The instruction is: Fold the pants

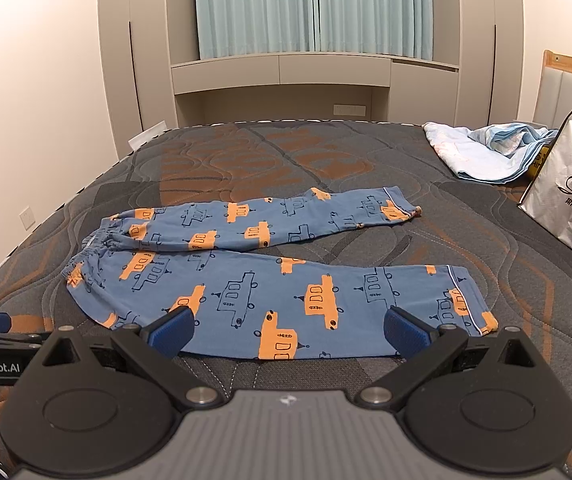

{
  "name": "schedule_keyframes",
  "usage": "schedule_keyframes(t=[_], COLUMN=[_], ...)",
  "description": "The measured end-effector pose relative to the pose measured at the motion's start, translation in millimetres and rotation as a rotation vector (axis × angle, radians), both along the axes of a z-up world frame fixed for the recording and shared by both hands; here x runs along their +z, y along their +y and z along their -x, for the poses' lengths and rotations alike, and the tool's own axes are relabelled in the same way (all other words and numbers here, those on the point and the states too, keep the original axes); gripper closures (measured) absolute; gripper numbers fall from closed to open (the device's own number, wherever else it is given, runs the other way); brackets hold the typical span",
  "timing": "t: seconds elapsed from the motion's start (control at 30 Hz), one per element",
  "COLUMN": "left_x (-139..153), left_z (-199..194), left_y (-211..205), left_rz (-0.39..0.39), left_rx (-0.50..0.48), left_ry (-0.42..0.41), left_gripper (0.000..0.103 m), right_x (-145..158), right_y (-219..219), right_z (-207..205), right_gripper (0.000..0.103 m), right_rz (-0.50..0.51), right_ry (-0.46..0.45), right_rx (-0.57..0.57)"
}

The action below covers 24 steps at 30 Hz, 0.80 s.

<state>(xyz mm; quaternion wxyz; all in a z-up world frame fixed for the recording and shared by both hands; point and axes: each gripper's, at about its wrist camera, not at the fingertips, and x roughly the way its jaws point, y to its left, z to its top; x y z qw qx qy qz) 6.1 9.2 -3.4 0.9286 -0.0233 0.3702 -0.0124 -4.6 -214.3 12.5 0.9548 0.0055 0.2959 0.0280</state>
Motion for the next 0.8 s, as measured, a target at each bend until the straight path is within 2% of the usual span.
schedule_keyframes(t=[0.57,0.73,0.8], left_x=[0,0,-2], left_z=[-2,-17,-26], left_y=[2,11,17], left_rz=[0.001,0.003,-0.021], left_rx=[0.000,-0.031,-0.039], left_ry=[0.004,0.019,0.011], left_gripper=[0.000,0.000,0.000], right_x=[-1,-5,-7], right_y=[-1,-2,-2], right_z=[-3,-17,-27], right_gripper=[0.000,0.000,0.000], right_rz=[-0.001,0.017,0.019], right_ry=[0.000,0.000,0.001], right_rx=[0.000,0.016,0.028])
